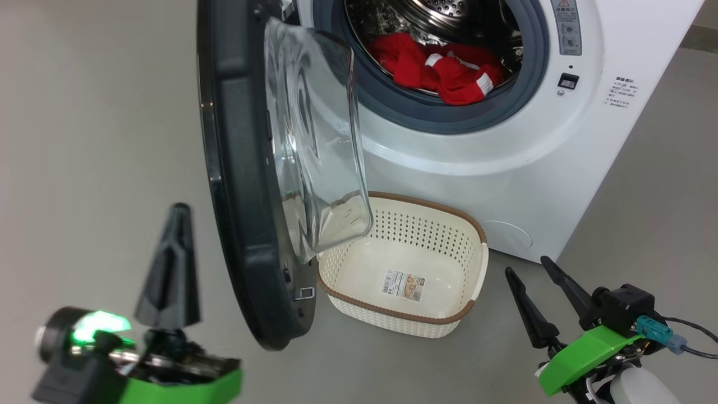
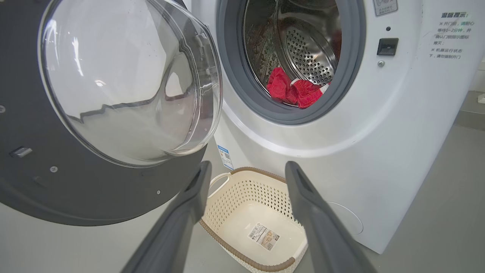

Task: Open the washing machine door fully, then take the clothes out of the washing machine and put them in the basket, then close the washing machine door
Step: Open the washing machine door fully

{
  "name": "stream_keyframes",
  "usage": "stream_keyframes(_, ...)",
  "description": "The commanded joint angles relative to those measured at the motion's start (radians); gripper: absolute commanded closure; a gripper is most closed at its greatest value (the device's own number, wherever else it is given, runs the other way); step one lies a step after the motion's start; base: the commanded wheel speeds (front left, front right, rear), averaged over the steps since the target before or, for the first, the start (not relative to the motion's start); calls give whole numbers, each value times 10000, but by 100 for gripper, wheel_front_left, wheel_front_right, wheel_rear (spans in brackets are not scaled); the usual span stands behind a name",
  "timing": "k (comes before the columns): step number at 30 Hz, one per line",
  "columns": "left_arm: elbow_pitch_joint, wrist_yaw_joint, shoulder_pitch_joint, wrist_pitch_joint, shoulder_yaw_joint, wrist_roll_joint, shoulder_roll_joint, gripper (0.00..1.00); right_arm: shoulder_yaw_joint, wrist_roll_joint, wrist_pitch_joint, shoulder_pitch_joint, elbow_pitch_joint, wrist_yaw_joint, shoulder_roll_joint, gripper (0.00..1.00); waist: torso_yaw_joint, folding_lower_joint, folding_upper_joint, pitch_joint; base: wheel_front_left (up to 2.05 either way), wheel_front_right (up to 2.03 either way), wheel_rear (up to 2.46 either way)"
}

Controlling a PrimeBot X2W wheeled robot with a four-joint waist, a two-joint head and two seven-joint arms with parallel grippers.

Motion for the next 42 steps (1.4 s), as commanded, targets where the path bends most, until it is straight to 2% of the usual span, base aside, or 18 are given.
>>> stream_keyframes(1, -477, 40, -186, -49, 20, 42, 145, 100, 147, -130, -120, 76, -290, 16, -50, 0, -19, 0, 0, 22, 0, 0, 0)
stream_keyframes(7, -635, -133, 153, -49, -1542, 54, 145, 100, 126, -187, -120, 20, -367, 16, -96, 0, -32, 0, 0, 120, 0, 0, 0)
stream_keyframes(11, 79, -230, 307, -49, -2437, -162, 145, 100, 91, -230, -120, 3, -371, 16, -104, 0, -29, 0, 0, 140, 0, 0, 0)
stream_keyframes(15, 1099, -270, 345, -49, -2888, -505, 145, 100, 51, -306, -120, -28, -425, 16, -78, 0, -52, 0, 0, 138, 0, 0, 0)
stream_keyframes(27, 3216, -155, -112, -49, -2487, -1116, 145, 100, -36, -420, -120, -113, -542, 16, -44, 0, -76, 0, 0, 235, 0, 0, 0)
stream_keyframes(42, 4210, -119, -362, -49, -1625, -1254, 145, 100, -6, -489, -120, -96, -726, 16, -59, 0, -114, 0, 0, 222, 0, 0, 0)
